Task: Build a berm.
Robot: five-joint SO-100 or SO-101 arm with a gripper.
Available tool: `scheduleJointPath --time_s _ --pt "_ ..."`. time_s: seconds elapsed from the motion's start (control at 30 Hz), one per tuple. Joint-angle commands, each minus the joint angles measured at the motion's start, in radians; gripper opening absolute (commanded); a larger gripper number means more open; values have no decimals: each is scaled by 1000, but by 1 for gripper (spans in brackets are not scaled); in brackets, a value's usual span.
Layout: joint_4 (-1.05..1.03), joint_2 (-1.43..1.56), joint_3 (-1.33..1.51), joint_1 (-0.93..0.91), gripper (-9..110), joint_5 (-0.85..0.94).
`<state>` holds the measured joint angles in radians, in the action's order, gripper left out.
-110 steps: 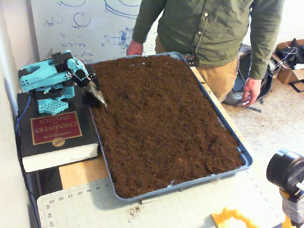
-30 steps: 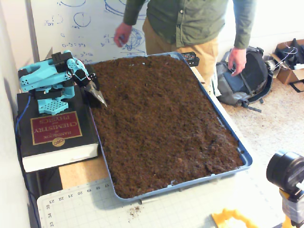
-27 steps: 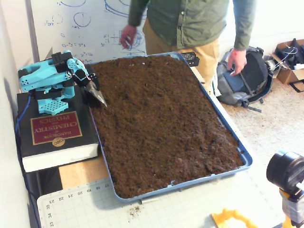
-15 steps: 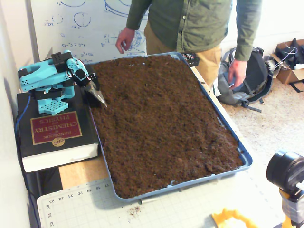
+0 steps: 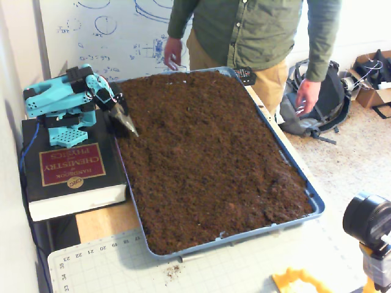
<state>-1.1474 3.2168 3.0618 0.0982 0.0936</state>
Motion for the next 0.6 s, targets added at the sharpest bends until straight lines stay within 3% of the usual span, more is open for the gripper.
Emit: scheduleJointPath --time_s 0.0,0.3,0.57 --pt "-6 -123 -219 57 1 -8" --pt "-9 -477 -549 141 1 -38" --pt "-43 -850 -802 278 1 -295"
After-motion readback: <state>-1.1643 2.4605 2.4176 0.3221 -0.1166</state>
